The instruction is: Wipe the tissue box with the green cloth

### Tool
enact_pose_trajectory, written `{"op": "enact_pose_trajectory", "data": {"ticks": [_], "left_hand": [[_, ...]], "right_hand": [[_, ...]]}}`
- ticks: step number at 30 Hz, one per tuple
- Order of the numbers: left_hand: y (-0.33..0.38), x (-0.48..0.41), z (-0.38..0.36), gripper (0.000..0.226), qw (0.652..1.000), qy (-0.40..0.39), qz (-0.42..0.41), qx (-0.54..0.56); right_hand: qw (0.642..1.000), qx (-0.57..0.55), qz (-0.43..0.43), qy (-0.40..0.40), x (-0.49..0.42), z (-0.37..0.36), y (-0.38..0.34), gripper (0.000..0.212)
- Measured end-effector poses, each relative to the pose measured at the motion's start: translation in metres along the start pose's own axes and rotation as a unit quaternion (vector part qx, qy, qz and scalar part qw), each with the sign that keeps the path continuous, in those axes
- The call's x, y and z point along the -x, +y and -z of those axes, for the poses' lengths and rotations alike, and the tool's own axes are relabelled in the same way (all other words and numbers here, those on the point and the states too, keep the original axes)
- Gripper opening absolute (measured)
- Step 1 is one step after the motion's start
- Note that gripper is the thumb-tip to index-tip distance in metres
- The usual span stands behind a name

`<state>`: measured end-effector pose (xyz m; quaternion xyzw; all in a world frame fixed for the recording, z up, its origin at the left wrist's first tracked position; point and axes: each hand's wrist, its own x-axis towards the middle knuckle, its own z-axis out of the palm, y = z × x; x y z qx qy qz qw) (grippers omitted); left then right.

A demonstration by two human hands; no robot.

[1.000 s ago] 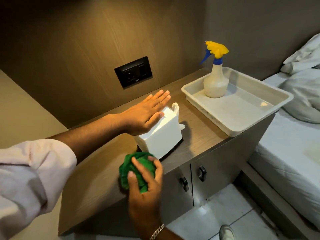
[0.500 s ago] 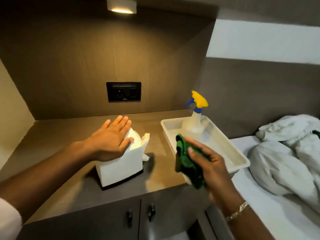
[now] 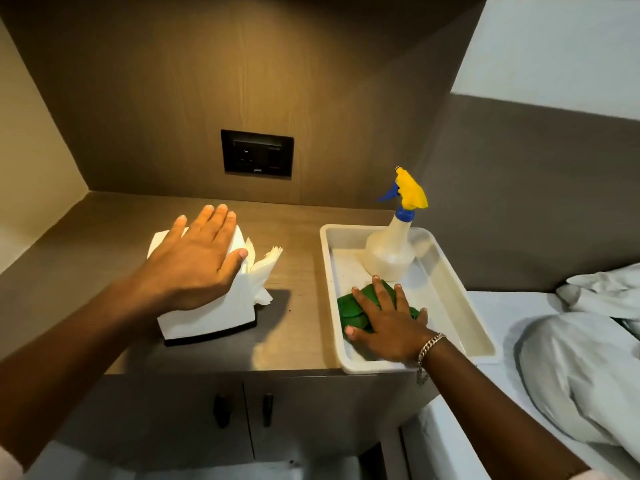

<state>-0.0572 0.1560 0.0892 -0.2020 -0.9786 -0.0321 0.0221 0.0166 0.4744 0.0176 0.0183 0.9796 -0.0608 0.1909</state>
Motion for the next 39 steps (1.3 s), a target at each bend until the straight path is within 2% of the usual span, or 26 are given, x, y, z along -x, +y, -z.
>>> {"op": "enact_pose_trajectory", "data": {"ticks": [5,8,10,12,14,16,17,20,24,26,28,31,33,36,39], "left_hand": [[0.004,0.007,-0.001,0.077,0.999,0.042,0.008,0.025],[0.015,0.021,0.010,0.072,0.983,0.116,0.009,0.143],[0.025,0.042,0.012,0.066,0.943,0.221,0.019,0.249],[0.037,0.067,0.006,0.064,0.888,0.320,0.068,0.324],[0.055,0.089,-0.008,0.067,0.830,0.372,0.139,0.393],[0.078,0.101,-0.022,0.071,0.766,0.371,0.196,0.487],[0.090,0.102,-0.027,0.071,0.735,0.364,0.213,0.531],[0.116,0.094,-0.037,0.073,0.665,0.341,0.233,0.622],[0.111,0.082,-0.045,0.074,0.645,0.344,0.234,0.640],[0.095,0.080,-0.045,0.075,0.617,0.328,0.220,0.680],[0.075,0.079,-0.044,0.067,0.585,0.305,0.194,0.726],[0.048,0.072,-0.032,0.045,0.600,0.261,0.178,0.735],[0.032,0.063,-0.024,0.049,0.624,0.213,0.168,0.732],[0.012,0.049,-0.014,0.058,0.624,0.147,0.208,0.739],[0.007,0.048,-0.008,0.072,0.639,0.088,0.189,0.741]], "right_hand": [[0.997,-0.013,-0.001,-0.074,-0.004,0.006,0.000,0.091],[0.994,-0.035,0.019,-0.098,0.004,0.024,0.002,0.087],[0.995,-0.078,0.031,-0.059,0.013,0.045,0.007,0.086],[0.982,-0.154,0.067,0.082,0.018,0.072,0.001,0.081],[0.918,-0.316,0.142,0.194,0.014,0.095,-0.026,0.065],[0.837,-0.484,0.192,0.165,0.001,0.105,-0.072,0.051],[0.819,-0.521,0.199,0.136,-0.006,0.106,-0.098,0.048],[0.816,-0.538,0.187,0.096,-0.024,0.097,-0.158,0.056],[0.826,-0.535,0.170,0.053,-0.032,0.082,-0.180,0.077],[0.824,-0.535,0.181,0.047,-0.026,0.075,-0.177,0.070],[0.809,-0.561,0.170,0.039,-0.009,0.069,-0.172,0.063],[0.770,-0.617,0.153,0.045,0.019,0.051,-0.171,0.068],[0.750,-0.638,0.164,0.055,0.041,0.034,-0.177,0.076],[0.719,-0.676,0.149,0.065,0.066,0.017,-0.199,0.082],[0.703,-0.691,0.119,0.117,0.080,0.017,-0.212,0.079]]}}
